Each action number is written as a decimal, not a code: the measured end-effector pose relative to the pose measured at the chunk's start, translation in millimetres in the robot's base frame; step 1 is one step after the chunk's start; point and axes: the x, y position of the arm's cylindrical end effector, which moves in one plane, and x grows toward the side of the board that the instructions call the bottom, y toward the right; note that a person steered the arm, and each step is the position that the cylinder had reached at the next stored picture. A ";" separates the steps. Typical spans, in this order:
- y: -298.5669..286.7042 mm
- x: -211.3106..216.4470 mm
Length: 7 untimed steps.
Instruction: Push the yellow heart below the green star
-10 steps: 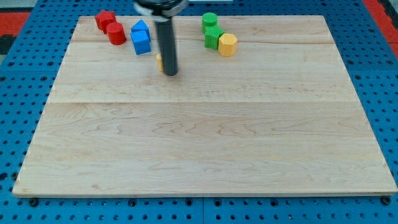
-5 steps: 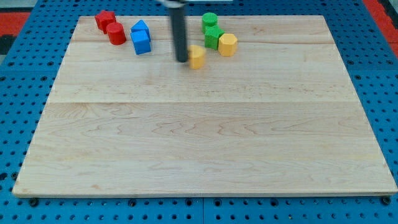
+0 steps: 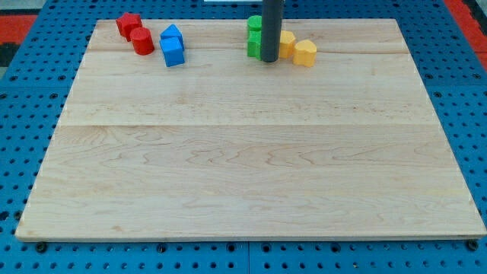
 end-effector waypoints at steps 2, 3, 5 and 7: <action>8.1 49.3; 91.7 26.1; 110.6 -6.5; 37.4 -25.2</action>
